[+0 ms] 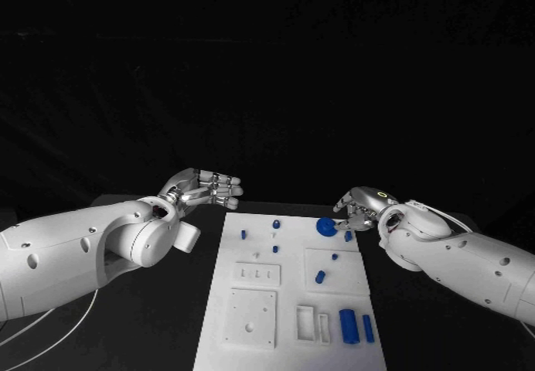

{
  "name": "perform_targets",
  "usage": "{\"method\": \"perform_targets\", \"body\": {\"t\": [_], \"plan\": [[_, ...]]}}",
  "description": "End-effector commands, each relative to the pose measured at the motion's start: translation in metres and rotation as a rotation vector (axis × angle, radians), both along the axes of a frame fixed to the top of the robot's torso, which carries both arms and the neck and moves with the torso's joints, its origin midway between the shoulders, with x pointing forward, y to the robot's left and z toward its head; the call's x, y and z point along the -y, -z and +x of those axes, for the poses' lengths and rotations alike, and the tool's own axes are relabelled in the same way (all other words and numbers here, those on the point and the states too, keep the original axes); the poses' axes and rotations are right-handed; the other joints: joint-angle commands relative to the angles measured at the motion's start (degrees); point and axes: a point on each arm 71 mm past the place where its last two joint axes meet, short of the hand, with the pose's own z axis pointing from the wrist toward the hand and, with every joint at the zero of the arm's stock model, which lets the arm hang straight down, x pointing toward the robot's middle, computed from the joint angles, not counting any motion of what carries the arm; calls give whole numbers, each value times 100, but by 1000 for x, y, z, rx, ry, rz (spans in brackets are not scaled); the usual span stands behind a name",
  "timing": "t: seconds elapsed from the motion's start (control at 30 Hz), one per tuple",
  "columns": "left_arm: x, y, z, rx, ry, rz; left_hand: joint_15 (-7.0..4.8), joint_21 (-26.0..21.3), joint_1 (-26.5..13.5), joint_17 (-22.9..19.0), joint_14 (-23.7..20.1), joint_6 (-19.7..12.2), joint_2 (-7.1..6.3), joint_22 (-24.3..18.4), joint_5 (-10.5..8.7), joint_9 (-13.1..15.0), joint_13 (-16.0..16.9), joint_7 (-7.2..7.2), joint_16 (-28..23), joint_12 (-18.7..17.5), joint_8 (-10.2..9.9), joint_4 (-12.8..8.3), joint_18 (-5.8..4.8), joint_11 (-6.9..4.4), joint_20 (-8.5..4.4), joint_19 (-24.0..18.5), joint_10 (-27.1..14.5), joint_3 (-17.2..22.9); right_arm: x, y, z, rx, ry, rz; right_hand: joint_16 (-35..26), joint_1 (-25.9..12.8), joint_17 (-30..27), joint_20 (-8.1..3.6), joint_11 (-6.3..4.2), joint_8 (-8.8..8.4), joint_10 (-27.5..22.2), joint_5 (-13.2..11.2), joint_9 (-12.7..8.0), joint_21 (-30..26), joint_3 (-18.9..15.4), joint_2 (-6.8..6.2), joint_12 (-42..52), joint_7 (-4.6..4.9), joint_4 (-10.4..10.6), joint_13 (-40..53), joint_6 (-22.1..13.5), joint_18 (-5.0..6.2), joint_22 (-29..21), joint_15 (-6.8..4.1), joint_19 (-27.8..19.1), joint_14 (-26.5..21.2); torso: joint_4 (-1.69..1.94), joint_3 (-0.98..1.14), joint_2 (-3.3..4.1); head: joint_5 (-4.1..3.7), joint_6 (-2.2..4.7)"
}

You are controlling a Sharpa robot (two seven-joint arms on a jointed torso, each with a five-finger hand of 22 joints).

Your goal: Assemble the parts on the task board

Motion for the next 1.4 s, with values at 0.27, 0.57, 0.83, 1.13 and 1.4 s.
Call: {"method": "perform_targets", "body": {"t": [0.27,0.57,0.83,1.13,1.4], "plan": [[3,-1,0,13,27,0,-6,14,60,5,34,-11,-12,-5,-30,9,9,-4,2,-8,10,-27,46,0,4,-21,-14,-3,-7,14,5,-73,-29,31,-57,-8,378,32,13,13,115,70,3,-33,-66,39,195,1,-65,215,-36,26,395,1,89,91,48,41,49,-33,-6],[4,-1,0,14,31,3,-6,46,54,5,34,-15,-2,-7,-28,7,8,-3,3,-11,7,-47,44,1,2,-41,-17,-6,-5,18,9,-82,-16,37,-86,-49,474,31,14,14,117,68,2,-193,-38,65,186,2,-72,232,-30,19,658,1,152,111,43,29,39,-28,-27],[4,-1,-1,14,33,5,-6,46,54,5,34,-15,-2,-7,-28,7,8,-3,3,-11,7,-47,44,1,2,-41,-17,-6,-5,20,10,-98,-12,33,-83,-50,495,32,11,14,117,101,2,-263,-17,88,184,-2,-71,233,-4,12,774,1,182,114,31,39,38,-21,-52],[5,-2,-1,15,36,7,-5,56,51,5,32,-15,0,-12,-29,8,9,-3,3,-11,7,-47,44,2,4,-47,-19,-9,-7,23,13,-113,-14,38,-71,-174,517,25,5,12,135,142,-2,-310,62,112,209,-9,-4,252,36,-3,880,-4,212,118,51,39,52,-19,-70],[5,-2,-1,17,37,11,-5,63,62,5,31,-16,-1,-15,-27,7,8,-2,3,-11,7,-54,45,2,3,-49,-19,-6,-9,25,13,-129,-15,42,-39,-206,549,26,7,13,137,296,-1,-367,-166,110,213,-12,192,260,21,-9,1011,-1,250,121,68,36,84,-31,-71]]}}
